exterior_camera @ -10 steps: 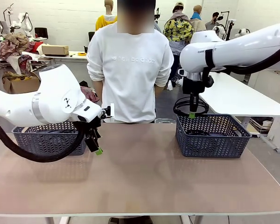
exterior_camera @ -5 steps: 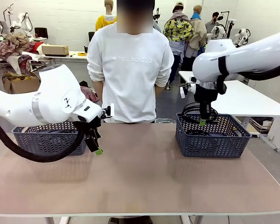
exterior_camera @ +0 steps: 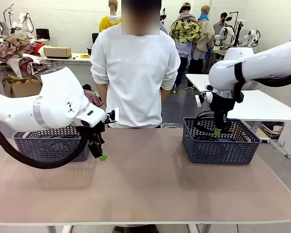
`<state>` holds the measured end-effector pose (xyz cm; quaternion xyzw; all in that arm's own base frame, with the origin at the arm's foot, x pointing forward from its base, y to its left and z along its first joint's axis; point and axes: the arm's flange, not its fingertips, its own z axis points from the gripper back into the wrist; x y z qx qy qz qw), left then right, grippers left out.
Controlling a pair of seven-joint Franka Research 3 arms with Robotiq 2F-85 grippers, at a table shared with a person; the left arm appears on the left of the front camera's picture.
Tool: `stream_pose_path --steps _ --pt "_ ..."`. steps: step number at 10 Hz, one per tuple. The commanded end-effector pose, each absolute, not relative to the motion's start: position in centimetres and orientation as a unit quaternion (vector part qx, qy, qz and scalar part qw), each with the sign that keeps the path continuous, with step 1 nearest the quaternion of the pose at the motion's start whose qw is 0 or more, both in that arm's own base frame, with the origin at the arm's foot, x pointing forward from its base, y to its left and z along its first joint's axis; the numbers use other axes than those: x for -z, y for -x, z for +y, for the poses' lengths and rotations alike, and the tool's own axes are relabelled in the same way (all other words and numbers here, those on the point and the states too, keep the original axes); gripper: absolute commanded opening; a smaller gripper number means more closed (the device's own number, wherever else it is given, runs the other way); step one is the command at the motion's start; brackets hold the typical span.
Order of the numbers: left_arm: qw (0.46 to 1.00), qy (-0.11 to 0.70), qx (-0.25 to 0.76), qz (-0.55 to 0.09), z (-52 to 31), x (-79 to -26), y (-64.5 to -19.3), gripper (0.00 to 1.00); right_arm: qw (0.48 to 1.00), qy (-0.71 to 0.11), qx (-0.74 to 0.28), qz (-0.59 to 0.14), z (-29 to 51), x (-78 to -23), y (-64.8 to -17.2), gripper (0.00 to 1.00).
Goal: Organize the cables according to human instructions.
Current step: Pick up a bundle of cables and place it in the basket indicated by the human.
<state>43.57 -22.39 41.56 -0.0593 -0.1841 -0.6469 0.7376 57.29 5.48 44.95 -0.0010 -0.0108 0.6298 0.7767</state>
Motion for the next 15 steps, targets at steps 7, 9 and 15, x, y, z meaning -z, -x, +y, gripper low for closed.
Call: stream_pose_path --steps 7,9,15 --pt "0.738 0.06 0.647 -0.183 -22.3 -41.6 -43.5 1.0 0.774 0.003 -0.633 -0.018 5.1 -43.6 -58.1 0.48" --pt "0.738 0.06 0.647 -0.183 -22.3 -41.6 -43.5 1.0 0.78 -0.001 -0.625 -0.018 5.3 -43.6 -58.4 0.67" --pt "0.738 0.06 0.647 -0.183 -22.3 -41.6 -43.5 1.0 0.789 -0.012 -0.614 -0.02 5.3 -45.9 -59.0 1.0"
